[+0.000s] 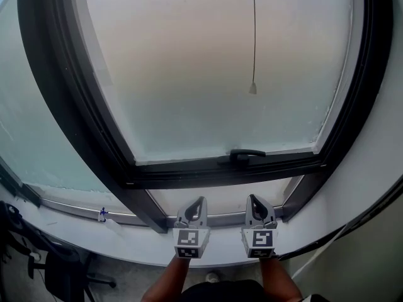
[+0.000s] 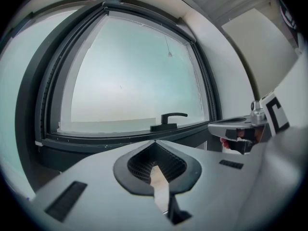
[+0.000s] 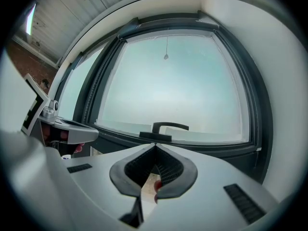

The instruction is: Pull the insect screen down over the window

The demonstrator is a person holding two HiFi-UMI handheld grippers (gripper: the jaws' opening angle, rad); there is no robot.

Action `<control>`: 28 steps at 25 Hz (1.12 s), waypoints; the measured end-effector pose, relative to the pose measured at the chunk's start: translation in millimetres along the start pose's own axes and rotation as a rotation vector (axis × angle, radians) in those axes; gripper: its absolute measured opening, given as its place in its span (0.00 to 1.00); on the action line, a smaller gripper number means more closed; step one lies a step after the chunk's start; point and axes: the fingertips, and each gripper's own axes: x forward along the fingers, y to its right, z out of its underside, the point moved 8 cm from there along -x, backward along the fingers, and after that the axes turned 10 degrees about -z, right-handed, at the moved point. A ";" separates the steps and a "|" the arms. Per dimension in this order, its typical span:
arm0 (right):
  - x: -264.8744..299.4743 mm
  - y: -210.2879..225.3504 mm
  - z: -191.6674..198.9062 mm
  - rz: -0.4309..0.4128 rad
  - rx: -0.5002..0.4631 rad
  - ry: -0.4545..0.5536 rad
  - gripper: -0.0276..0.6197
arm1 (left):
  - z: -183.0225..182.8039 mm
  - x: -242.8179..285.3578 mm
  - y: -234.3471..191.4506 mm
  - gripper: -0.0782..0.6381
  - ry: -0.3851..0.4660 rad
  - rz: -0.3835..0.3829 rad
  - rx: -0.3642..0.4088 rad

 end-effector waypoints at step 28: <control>43.6 56.0 -123.5 -0.052 -0.082 0.291 0.05 | -127.6 51.5 1.3 0.11 0.302 -0.109 0.064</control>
